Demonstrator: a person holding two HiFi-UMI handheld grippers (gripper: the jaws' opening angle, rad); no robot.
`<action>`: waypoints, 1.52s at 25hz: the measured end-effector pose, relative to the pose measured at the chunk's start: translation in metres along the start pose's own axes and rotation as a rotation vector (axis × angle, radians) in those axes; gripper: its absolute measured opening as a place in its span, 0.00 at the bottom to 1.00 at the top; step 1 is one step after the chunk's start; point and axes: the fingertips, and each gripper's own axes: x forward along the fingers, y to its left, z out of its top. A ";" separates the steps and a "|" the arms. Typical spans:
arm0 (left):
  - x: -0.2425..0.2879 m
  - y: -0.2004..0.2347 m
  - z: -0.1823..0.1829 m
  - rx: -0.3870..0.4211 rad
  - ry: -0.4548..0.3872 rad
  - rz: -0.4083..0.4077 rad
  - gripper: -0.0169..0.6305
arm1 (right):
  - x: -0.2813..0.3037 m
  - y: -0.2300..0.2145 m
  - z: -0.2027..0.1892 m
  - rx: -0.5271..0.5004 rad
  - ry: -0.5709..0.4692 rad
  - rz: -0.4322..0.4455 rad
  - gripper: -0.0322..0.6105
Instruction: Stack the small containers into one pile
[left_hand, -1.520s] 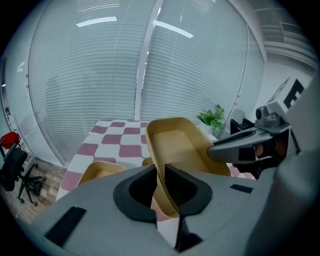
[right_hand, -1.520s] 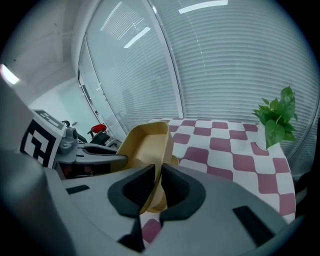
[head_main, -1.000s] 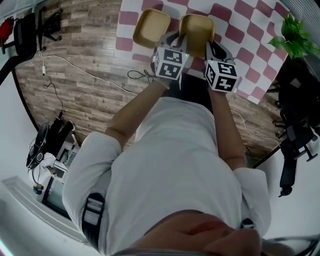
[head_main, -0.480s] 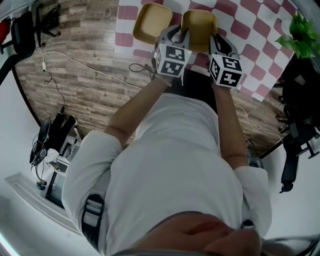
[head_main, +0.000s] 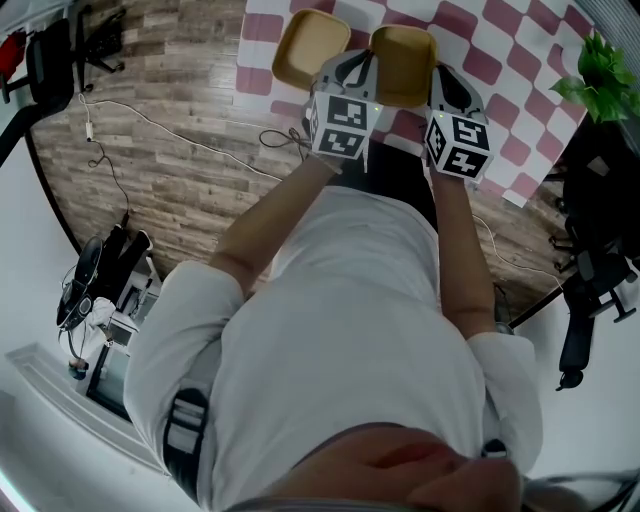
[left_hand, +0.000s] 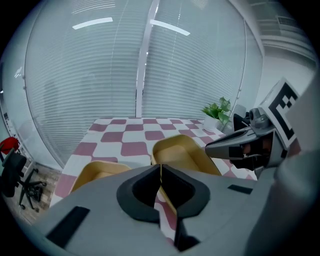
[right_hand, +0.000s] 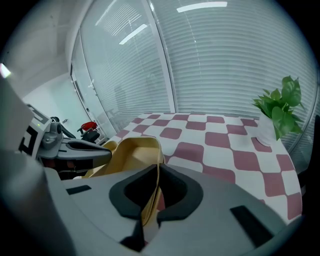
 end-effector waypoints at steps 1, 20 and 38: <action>0.001 0.000 0.000 0.002 0.000 -0.001 0.09 | 0.001 0.000 0.000 -0.003 0.000 -0.002 0.11; 0.002 0.004 0.000 0.012 -0.013 0.008 0.09 | 0.007 0.001 -0.003 -0.002 0.014 0.015 0.11; 0.019 0.011 -0.006 -0.017 0.032 -0.010 0.09 | 0.019 0.000 -0.009 -0.030 0.056 0.002 0.11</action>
